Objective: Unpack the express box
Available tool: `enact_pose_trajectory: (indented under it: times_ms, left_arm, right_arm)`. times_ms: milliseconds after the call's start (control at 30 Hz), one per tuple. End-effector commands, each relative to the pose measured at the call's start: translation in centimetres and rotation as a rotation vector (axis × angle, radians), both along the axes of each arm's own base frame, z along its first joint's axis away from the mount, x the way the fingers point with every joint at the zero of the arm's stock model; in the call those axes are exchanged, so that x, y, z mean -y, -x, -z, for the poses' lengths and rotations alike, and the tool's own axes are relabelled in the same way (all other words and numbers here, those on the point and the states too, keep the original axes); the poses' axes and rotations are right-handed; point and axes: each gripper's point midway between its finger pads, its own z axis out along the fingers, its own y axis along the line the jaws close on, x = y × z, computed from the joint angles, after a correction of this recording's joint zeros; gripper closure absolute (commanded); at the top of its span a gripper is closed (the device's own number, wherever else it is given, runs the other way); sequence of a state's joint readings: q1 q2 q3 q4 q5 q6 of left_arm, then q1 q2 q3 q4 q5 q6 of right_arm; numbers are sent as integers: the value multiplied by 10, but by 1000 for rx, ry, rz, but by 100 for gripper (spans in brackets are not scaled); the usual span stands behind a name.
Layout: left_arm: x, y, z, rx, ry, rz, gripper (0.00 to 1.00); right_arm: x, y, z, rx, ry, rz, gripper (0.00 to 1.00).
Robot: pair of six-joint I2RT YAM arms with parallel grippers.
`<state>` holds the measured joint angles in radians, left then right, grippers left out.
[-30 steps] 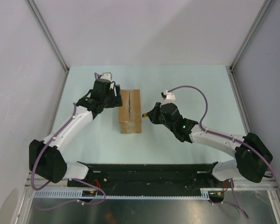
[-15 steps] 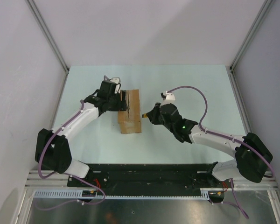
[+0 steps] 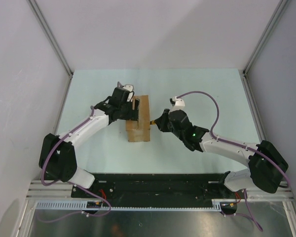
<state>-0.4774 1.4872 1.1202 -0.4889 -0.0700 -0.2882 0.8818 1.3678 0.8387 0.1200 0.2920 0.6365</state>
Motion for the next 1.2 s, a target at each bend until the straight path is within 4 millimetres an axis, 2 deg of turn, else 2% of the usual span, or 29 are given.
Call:
enact_pose_trajectory:
  times_ms: [0, 67, 200, 267, 400, 567, 700, 833, 933, 967, 1167]
  left_arm:
    - [-1, 6, 0, -3, -78, 34, 18]
    - [-4, 5, 1, -1, -101, 22, 20]
    - [-12, 2, -7, 4, -137, -12, 33]
    - [-15, 3, -12, 7, -148, -20, 36]
    - [-14, 1, -34, 51, -122, -24, 37]
    - [-12, 0, -42, 62, -109, -25, 40]
    - [-4, 3, -40, 45, -79, 13, 55]
    - [10, 6, -43, 34, -39, 102, 55]
    - [15, 5, -46, 38, -31, 142, 47]
    - [18, 5, -48, 40, -23, 153, 40]
    - [27, 4, -61, 65, 26, 182, 26]
  right_arm:
    - [0, -3, -9, 18, -22, 28, 100]
    - [0, -3, -10, 20, -25, 30, 100]
    - [1, -3, -9, 16, -21, 32, 100]
    - [0, -2, -9, 15, -22, 31, 100]
    - [0, -2, -10, 19, -27, 31, 100]
    - [-1, -2, -14, 28, -35, 30, 100]
    - [0, -2, -17, 34, -39, 31, 100]
    - [2, -3, -23, 48, -36, 37, 100]
    - [6, -6, -28, 61, -30, 48, 100]
    - [7, -7, -29, 65, -30, 55, 100]
    - [18, -19, -42, 96, -25, 94, 100]
